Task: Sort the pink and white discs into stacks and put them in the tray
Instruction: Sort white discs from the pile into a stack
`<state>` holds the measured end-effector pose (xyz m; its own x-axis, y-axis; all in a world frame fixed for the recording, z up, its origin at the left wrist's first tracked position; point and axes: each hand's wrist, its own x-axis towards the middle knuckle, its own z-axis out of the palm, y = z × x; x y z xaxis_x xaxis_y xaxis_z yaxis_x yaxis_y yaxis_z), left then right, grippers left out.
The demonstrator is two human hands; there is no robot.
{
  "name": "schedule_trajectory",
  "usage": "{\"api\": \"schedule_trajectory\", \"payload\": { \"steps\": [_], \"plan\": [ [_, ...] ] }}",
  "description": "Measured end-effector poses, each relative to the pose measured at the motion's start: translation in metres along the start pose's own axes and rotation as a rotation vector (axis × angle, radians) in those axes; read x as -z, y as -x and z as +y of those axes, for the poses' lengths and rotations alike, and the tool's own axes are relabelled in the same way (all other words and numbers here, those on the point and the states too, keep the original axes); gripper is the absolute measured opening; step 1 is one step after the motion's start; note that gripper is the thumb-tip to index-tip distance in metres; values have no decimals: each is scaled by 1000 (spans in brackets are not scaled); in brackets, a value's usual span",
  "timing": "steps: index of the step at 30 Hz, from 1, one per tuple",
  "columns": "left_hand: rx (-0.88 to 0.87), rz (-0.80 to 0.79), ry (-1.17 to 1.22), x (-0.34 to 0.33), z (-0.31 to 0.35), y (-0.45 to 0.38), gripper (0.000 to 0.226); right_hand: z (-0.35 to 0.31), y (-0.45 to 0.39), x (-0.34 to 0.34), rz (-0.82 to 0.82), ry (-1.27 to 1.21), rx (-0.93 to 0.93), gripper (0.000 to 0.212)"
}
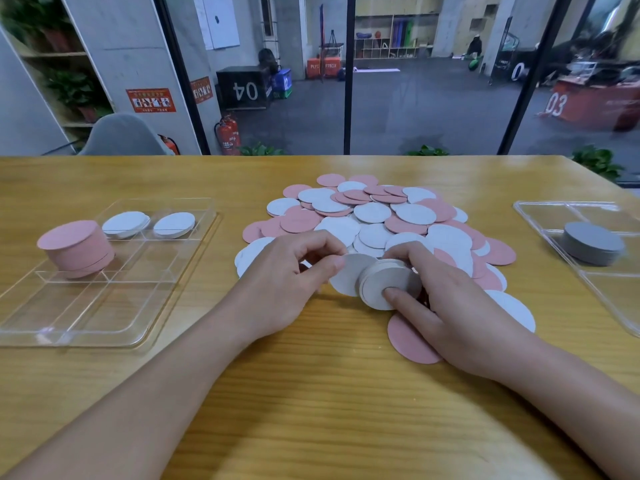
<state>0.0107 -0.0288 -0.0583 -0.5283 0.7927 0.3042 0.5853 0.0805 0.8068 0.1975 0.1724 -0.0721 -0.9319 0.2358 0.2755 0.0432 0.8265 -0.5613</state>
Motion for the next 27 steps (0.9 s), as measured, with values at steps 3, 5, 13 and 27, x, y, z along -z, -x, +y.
{"api": "schedule_trajectory", "payload": {
  "steps": [3, 5, 13, 27],
  "plan": [
    [-11, -60, 12, -5, 1, 2, 19, -2, -1, -2, -24, 60, 26, 27],
    [-2, -112, -15, -9, 3, 3, 26, -1, -2, -3, -47, 83, 46, 20],
    [99, 84, -514, 23, -17, -4, 12, -2, -2, -1, -62, 84, 38, 13],
    [34, -206, -552, 10, -5, 6, 22, -1, -1, 0, -59, 71, 25, 18]
  ]
}}
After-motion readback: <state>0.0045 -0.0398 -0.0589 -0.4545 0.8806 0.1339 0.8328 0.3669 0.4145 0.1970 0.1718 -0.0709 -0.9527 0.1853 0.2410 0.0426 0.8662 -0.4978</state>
